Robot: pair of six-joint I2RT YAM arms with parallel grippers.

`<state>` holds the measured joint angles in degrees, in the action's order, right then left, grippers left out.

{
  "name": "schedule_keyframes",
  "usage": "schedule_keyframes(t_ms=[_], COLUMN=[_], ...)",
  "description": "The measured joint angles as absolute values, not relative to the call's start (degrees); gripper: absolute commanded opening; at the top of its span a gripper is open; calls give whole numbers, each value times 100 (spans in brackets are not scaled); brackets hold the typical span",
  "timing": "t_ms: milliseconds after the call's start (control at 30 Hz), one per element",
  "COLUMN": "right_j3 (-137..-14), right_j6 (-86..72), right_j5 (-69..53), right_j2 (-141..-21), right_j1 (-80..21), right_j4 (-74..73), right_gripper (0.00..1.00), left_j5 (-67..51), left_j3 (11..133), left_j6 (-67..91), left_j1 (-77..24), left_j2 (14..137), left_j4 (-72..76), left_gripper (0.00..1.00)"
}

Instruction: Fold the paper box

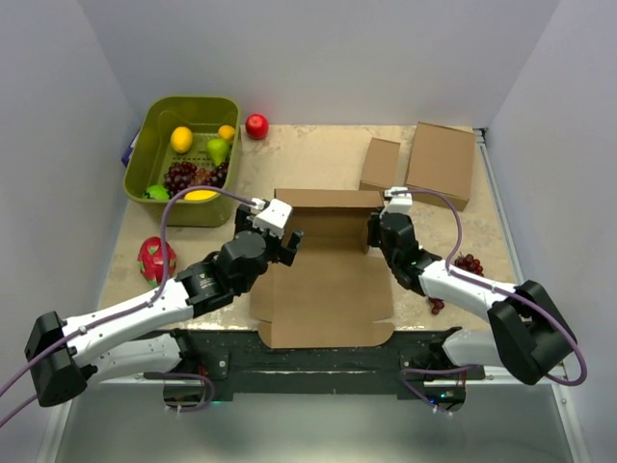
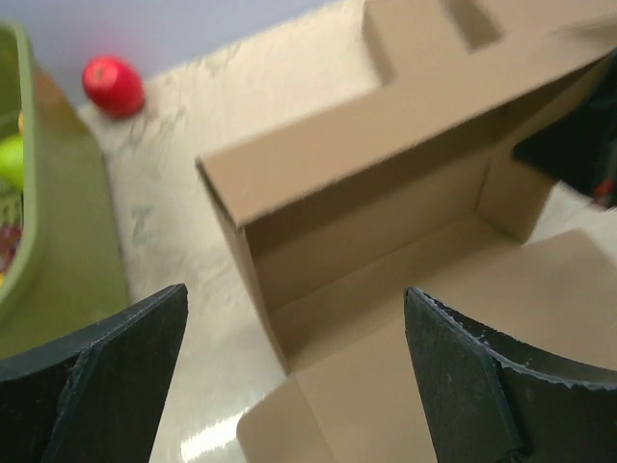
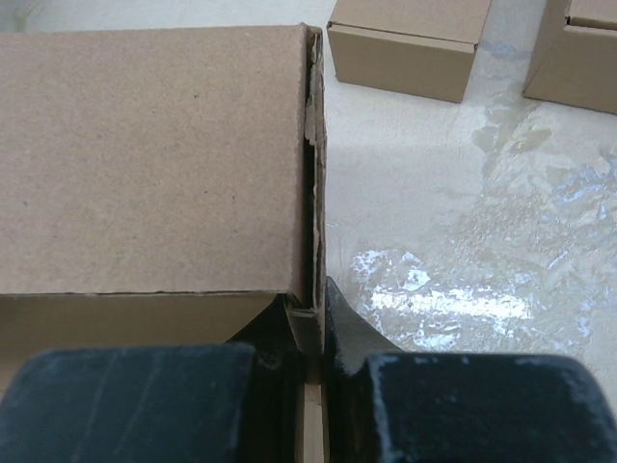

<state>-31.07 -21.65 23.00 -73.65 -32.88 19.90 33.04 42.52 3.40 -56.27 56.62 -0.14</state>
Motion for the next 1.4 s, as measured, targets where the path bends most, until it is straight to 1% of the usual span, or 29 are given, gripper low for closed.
schedule_keyframes(t_ms=[133,233,333,400,433,500,600,633,700,733,800,833,900,933,1000,1033,1067,1400], right_j3=[-3168,-3181,-3181,-3181,-3181,-3181,-3181,-3181,-3192,-3199,-3218,-3232,-3269,-3288,-3315,-3321,-3343,-3780], right_j6=[-2187,-2187,-2189,-2187,-2187,-2191,-2193,-2196,-2198,-2200,-2202,-2202,-2204,-2206,-2206,-2206,-2206,-2362], right_j5=[2300,2300,2298,2298,2296,2296,2294,2294,2292,2292,2287,2287,2287,2287,2309,2309,2316,2665], right_j2=[-7363,-7363,-7352,-7349,-7349,-7349,-7349,-7352,-7354,-7354,-7354,-7356,-7365,-7378,-7402,-7413,-7441,-7797], right_j1=[-3288,-3288,-3280,-3275,-3271,-3267,-3267,-3267,-3264,-3264,-3264,-3264,-3264,-3267,-3267,-3262,-3260,-3330], right_j4=[1885,1848,1833,1828,1824,1815,1815,1815,1802,1793,1767,1750,1706,1693,1658,1636,1610,1144], right_gripper=[0,0,0,0,0,0,0,0,0,0,0,0,0,0,0,0,0,0], left_j5=[3697,3767,3723,3667,3618,3483,3277,3229,3133,3100,3041,3037,3035,3039,3072,3096,3144,3441], left_j3=[3957,3828,3695,3647,3629,3592,3544,3542,3542,3542,3542,3542,3542,3542,3542,3542,3542,3573], left_j6=[657,801,854,864,864,856,834,819,779,781,753,709,676,657,631,646,644,646], left_j1=[-5572,-5402,-5186,-5048,-4976,-4847,-4724,-4709,-4681,-4674,-4650,-4644,-4626,-4624,-4613,-4613,-4606,-4571], left_j2=[5739,5732,5739,5787,5835,5942,6149,6237,6445,6536,6748,6840,6984,7041,7129,7161,7207,7404], left_j4=[-314,-292,-150,-38,49,259,602,707,915,993,1118,1170,1258,1297,1347,1372,1413,1568], left_gripper=[99,99,98,95,90,86,78,72,64,55,45,35,26,17,9,2,0,0])
